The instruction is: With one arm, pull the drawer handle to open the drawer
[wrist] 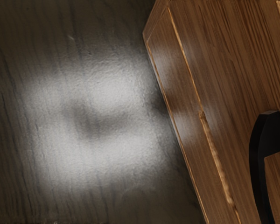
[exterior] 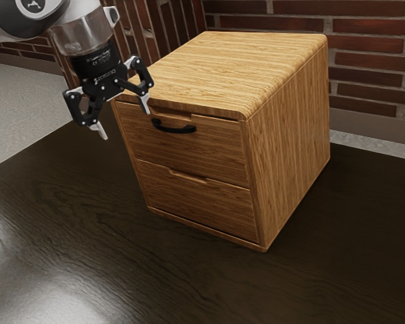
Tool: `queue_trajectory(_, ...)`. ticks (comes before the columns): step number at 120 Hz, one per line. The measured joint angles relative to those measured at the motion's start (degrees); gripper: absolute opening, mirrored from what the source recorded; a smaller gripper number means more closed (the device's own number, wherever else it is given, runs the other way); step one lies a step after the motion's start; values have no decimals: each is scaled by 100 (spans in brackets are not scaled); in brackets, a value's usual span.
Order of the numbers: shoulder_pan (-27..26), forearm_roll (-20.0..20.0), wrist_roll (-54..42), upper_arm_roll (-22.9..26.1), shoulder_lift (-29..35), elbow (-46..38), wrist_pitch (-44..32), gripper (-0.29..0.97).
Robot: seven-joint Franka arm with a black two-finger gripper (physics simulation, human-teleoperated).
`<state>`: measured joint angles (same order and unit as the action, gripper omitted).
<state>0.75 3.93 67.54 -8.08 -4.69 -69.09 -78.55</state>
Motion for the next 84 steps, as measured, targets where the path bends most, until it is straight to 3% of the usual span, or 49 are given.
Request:
queue_trajectory(34,15,27,566,-7,10,25,8,65)
queue_trajectory(56,-42,-39,900,-152,442,422,68,65)
queue_trajectory(84,325,60,1303,-108,417,233,-362,65)
